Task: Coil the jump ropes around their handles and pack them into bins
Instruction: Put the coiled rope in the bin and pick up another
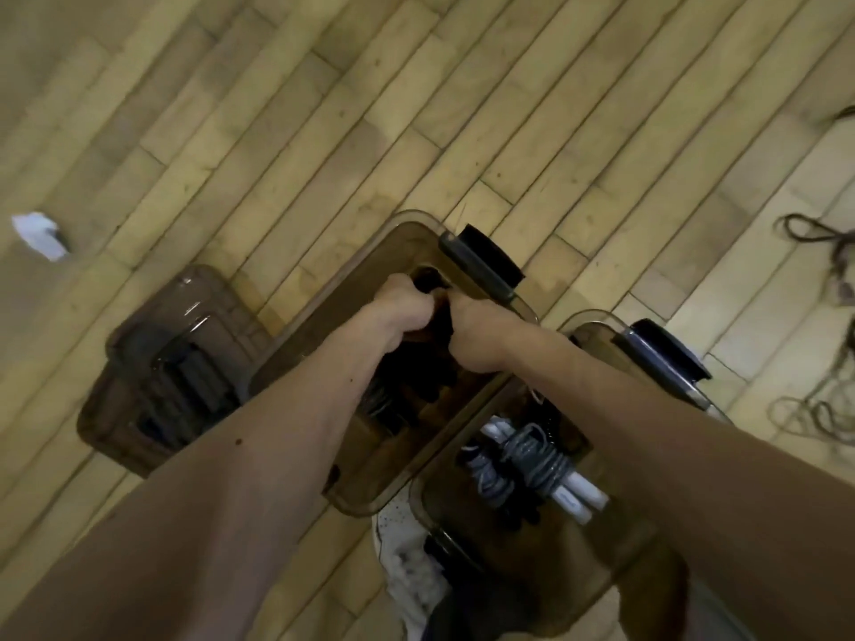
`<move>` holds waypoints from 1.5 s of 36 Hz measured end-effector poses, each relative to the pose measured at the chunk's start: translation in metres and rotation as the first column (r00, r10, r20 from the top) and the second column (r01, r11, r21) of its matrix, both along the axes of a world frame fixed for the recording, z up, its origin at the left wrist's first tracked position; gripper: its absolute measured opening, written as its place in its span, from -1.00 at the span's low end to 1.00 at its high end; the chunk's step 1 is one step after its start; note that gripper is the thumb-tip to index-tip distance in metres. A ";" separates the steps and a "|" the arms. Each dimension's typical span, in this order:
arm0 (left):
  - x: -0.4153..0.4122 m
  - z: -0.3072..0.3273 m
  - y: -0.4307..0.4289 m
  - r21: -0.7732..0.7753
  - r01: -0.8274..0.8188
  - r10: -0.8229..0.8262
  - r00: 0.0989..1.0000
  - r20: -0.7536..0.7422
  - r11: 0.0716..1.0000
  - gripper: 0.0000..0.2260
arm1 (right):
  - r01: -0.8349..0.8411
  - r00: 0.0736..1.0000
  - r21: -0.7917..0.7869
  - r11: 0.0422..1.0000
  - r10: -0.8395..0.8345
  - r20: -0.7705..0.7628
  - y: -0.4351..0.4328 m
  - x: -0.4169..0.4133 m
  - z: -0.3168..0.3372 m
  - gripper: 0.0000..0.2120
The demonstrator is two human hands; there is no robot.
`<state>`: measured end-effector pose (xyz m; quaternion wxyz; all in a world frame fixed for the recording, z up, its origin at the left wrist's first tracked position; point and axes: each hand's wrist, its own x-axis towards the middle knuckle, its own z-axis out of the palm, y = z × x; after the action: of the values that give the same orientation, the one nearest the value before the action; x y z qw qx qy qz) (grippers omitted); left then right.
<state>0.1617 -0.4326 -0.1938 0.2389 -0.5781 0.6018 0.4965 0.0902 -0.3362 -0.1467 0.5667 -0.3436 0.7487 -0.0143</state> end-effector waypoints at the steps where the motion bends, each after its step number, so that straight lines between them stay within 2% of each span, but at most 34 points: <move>1: 0.003 0.013 0.001 0.029 -0.018 0.019 1.000 -0.019 0.999 -0.67 | 0.024 1.000 -0.019 1.000 -0.024 0.010 0.002 -0.001 0.009 -0.47; 3: 0.010 0.033 0.004 -0.006 0.045 -0.045 0.998 -0.040 0.999 -0.67 | 0.067 0.997 -0.046 0.997 -0.066 0.029 0.007 -0.003 0.026 -0.49; 6: 0.012 0.078 0.010 -0.184 0.215 -0.230 0.971 -0.062 0.959 -0.76 | 0.152 0.988 -0.093 0.984 -0.148 0.045 0.023 -0.012 0.069 -0.53; 8: 0.004 0.123 0.023 -0.300 0.249 -0.309 0.936 -0.172 0.921 -0.78 | 0.235 0.972 -0.145 0.961 -0.232 0.034 0.048 -0.026 0.113 -0.61; 10: -0.007 0.157 0.035 -0.405 0.233 -0.362 0.890 -0.278 0.884 -0.78 | 0.380 0.924 -0.167 0.910 -0.369 0.098 0.071 -0.041 0.147 -0.62; 14: -0.044 0.247 0.102 -0.562 0.283 -0.572 0.690 -0.443 0.777 -0.78 | 0.720 0.693 -0.197 0.665 -0.682 0.232 0.176 -0.072 0.235 -0.59; 17: -0.066 0.309 0.179 -0.634 0.312 -0.688 0.510 -0.517 0.708 -0.80 | 0.822 0.564 -0.231 0.521 -0.801 0.201 0.280 -0.077 0.290 -0.66; 21: -0.079 0.361 0.288 -0.640 0.454 -0.784 0.320 -0.532 0.620 -0.82 | 0.894 0.403 -0.273 0.354 -0.904 0.146 0.416 -0.066 0.330 -0.72; 23: -0.087 0.367 0.344 -0.629 0.527 -0.811 0.249 -0.529 0.572 -0.84 | 0.926 0.305 -0.271 0.263 -0.944 0.126 0.480 -0.057 0.332 -0.75; 25: -0.094 0.355 0.387 -0.592 0.605 -0.829 0.230 -0.510 0.532 -0.84 | 0.953 0.213 -0.248 0.176 -0.968 0.132 0.529 -0.050 0.314 -0.78; 29: -0.115 0.291 0.464 -0.436 0.781 -0.875 0.280 -0.396 0.447 -0.86 | 0.982 0.019 -0.191 -0.013 -0.986 0.164 0.602 -0.038 0.256 -0.80; 31: -0.127 0.251 0.488 -0.369 0.823 -0.886 0.314 -0.340 0.433 -0.86 | 0.986 -0.041 -0.151 -0.068 -0.984 0.176 0.619 -0.033 0.224 -0.82; 33: -0.139 0.213 0.506 -0.330 0.845 -0.898 0.336 -0.283 0.420 -0.88 | 0.990 -0.049 -0.125 -0.068 -0.987 0.151 0.629 -0.034 0.189 -0.86; 36: -0.156 0.154 0.524 -0.295 0.830 -0.878 0.418 -0.231 0.473 -0.87 | 0.991 0.017 -0.131 0.005 -0.996 0.088 0.627 -0.049 0.132 -0.85; 40: -0.179 0.078 0.544 -0.070 0.721 -0.717 0.664 -0.214 0.689 -0.86 | 0.957 0.192 -0.201 0.208 -0.977 -0.098 0.602 -0.088 0.063 -0.74; 43: -0.198 0.034 0.558 0.038 0.606 -0.584 0.779 -0.229 0.794 -0.87 | 0.919 0.304 -0.198 0.340 -0.933 -0.193 0.582 -0.113 0.019 -0.72; 46: -0.210 -0.001 0.569 0.053 0.549 -0.523 0.818 -0.239 0.834 -0.90 | 0.898 0.349 -0.188 0.398 -0.904 -0.248 0.570 -0.128 -0.017 -0.66; 50: -0.210 -0.031 0.575 0.080 0.488 -0.458 0.855 -0.243 0.869 -0.90 | 0.860 0.431 -0.124 0.494 -0.835 -0.341 0.563 -0.130 -0.047 -0.48; 54: -0.205 -0.042 0.571 0.049 0.461 -0.432 0.858 -0.277 0.886 -0.84 | 0.856 0.427 -0.126 0.501 -0.824 -0.374 0.559 -0.123 -0.060 -0.52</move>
<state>-0.0435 0.1387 -0.2362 0.2996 -0.3385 0.7162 0.5317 -0.0325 0.2230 -0.2071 0.3377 0.1037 0.9149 -0.1953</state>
